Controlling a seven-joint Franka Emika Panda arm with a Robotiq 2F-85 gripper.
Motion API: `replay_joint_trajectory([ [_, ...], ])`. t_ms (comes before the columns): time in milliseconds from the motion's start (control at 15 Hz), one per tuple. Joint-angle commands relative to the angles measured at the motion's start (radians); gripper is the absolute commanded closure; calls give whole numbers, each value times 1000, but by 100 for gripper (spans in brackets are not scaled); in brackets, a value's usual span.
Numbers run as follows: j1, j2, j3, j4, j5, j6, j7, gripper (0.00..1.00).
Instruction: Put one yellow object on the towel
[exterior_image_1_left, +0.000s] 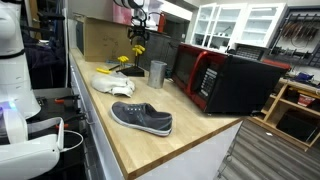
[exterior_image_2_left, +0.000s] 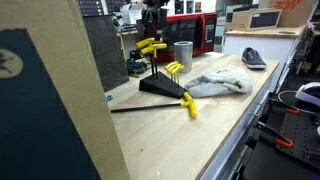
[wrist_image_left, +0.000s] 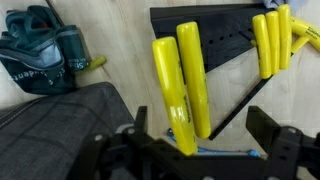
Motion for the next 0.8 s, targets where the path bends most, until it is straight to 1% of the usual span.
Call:
replay_joint_trajectory([
  [0, -16, 23, 1, 43, 32, -29, -79, 26],
  [400, -14, 33, 10, 48, 36, -12, -117, 73],
  [600, -12, 19, 10, 46, 26, -15, -132, 94],
  [667, -11, 16, 9, 45, 21, -15, -139, 98],
  [733, -9, 8, 8, 41, 14, -18, -139, 94],
])
